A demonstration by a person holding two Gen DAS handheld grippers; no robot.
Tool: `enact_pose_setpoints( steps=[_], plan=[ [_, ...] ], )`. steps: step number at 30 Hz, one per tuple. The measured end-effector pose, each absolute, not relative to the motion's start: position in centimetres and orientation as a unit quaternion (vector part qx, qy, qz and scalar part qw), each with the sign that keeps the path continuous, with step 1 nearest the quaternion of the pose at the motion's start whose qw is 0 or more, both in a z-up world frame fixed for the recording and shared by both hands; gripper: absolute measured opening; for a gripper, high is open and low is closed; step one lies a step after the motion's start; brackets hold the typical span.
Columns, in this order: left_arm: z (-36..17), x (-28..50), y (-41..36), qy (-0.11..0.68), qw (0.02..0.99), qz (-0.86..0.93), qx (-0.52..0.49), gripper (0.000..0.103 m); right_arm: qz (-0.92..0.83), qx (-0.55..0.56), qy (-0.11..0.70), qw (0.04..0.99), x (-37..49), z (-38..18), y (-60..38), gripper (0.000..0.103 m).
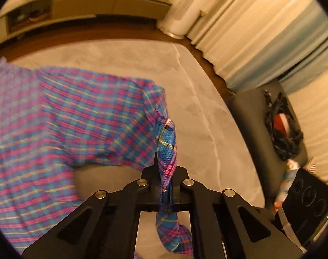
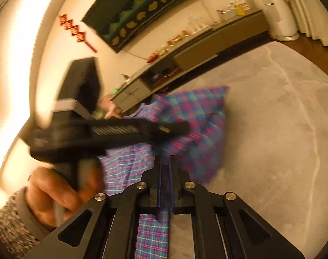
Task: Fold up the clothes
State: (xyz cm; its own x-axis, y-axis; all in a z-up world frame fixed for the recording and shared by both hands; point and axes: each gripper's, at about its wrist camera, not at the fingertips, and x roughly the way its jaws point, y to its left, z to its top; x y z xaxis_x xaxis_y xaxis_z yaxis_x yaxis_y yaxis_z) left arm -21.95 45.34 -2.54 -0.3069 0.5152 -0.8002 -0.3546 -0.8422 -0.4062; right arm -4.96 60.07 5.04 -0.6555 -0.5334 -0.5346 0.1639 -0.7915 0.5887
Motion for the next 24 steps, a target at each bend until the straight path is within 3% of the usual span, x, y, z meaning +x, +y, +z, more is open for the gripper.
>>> enact_pose_setpoints(
  steps=[2,3,8,14,15,16,19,24],
  plan=[
    [0.1,-22.3,43.6,-0.08,0.259,0.817,-0.508,0.005,-0.874,0.381,-0.25,0.171,-4.8,4.4,59.8,0.061],
    [1.8,-22.6,42.7,-0.077,0.252,0.825,-0.5,0.005,-0.873,0.394,-0.244,0.155,-4.3,4.2,59.3,0.069],
    [9.6,-24.2,39.0,-0.045,0.21,0.861,-0.461,0.005,-0.859,0.446,-0.199,0.155,0.5,2.1,53.5,0.072],
    [15.5,-26.3,36.5,-0.008,0.171,0.888,-0.427,0.005,-0.867,0.488,0.0,0.1,6.8,-2.1,45.0,0.075],
    [16.0,-26.5,35.7,-0.01,0.167,0.89,-0.423,0.005,-0.865,0.493,0.034,0.09,7.9,-2.8,43.6,0.075],
    [16.5,-26.6,34.9,-0.012,0.163,0.893,-0.419,0.005,-0.861,0.497,0.068,0.08,8.9,-3.5,42.2,0.067],
    [18.1,-27.0,32.5,-0.019,0.152,0.9,-0.408,0.005,-0.862,0.494,0.07,0.087,8.5,-3.1,41.1,0.004],
    [19.8,-27.4,25.8,-0.043,0.128,0.911,-0.39,0.005,-0.888,0.447,0.066,0.089,8.1,-1.0,39.7,0.004]
  ],
)
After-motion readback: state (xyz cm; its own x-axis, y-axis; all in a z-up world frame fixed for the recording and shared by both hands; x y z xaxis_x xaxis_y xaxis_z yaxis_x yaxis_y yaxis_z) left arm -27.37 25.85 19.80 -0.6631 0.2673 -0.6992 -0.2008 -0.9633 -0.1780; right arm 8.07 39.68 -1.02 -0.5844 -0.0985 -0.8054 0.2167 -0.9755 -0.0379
